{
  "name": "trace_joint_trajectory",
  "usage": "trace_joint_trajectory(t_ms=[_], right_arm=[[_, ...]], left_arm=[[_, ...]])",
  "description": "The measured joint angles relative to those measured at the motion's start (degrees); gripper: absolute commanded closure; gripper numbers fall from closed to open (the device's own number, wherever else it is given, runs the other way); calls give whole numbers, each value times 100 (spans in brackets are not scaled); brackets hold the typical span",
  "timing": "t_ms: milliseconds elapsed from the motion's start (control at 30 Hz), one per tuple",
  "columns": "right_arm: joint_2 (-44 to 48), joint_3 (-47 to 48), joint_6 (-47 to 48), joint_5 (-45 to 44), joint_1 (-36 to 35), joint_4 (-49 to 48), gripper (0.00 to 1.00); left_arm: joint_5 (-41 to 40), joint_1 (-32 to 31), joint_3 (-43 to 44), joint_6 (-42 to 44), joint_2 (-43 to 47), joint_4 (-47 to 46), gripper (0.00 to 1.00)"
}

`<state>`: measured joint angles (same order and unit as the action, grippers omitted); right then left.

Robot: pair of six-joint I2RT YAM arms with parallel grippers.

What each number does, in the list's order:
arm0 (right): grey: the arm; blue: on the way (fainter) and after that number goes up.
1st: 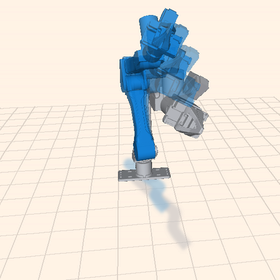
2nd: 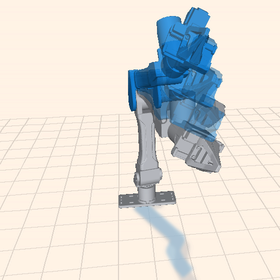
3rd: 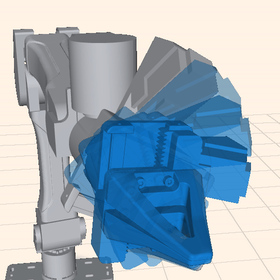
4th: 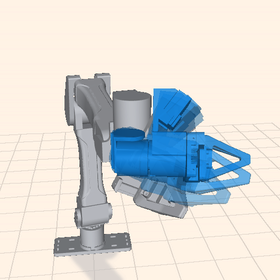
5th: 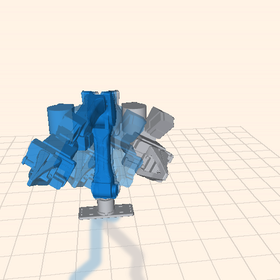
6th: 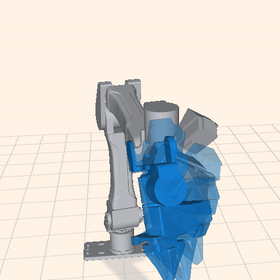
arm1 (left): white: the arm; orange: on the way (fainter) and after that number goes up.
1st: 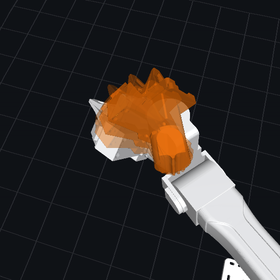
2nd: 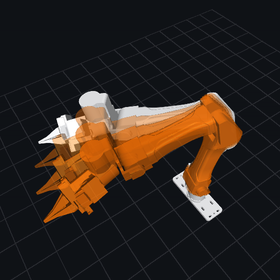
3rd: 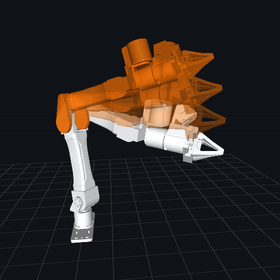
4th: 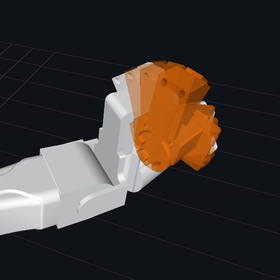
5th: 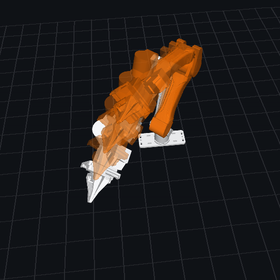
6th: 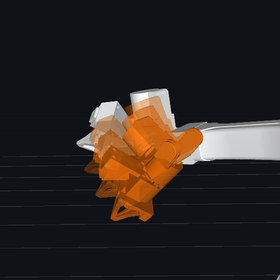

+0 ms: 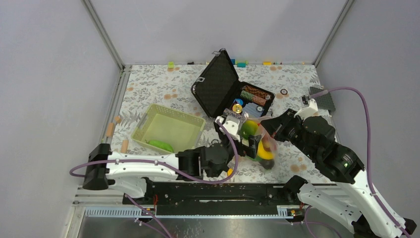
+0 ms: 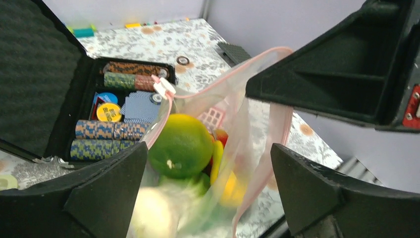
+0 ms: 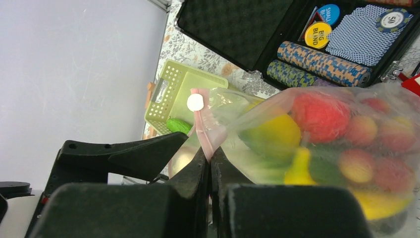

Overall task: Place the food in the zip-top bag and seal the zipper
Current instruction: Place the fake fruit in the zipper food storage bag, then adjust the fake vegetable in the bin.

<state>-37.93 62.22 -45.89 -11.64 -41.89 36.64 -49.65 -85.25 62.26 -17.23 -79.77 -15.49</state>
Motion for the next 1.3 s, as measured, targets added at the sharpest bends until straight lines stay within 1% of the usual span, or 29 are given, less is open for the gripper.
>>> trace_joint_trajectory(t_ms=[100,200,267,333,467,533,633,700,800,933,1067,1167,1300], right_arm=[[7,0,44,-92,2,28,100],[7,-2,114,-219,2,39,100],[9,-2,177,-308,2,74,100],[13,-2,260,-422,2,179,100],[39,-2,391,-706,2,343,100],[61,-7,476,-857,2,374,100],[48,-15,629,-1019,2,396,100],[0,-15,730,-1091,2,402,100],[-81,-28,848,-1163,2,402,100],[-136,-59,960,-1200,2,404,100],[-127,-63,1010,-1290,2,407,100],[-129,-70,1029,-1290,2,404,100],[-136,-92,1058,-1281,2,378,100]], left_arm=[[289,87,-98,-247,345,481,1],[817,501,-149,-691,872,1220,1],[1311,1019,-269,-1134,1414,1834,1],[1388,1593,-369,-1403,1777,2229,1],[1386,2371,-522,-2173,2516,3493,1],[1447,2977,-525,-2559,2697,4164,1],[1657,3926,-525,-2949,2691,4951,1],[1825,4570,-529,-3198,2522,5484,1],[1827,5139,-529,-3585,2072,6096,1],[1849,5652,-553,-3919,1458,6590,1],[1930,6199,-708,-4096,1156,6664,1],[1932,6419,-879,-4245,1027,6673,1],[1932,6518,-953,-4360,804,6655,1]])
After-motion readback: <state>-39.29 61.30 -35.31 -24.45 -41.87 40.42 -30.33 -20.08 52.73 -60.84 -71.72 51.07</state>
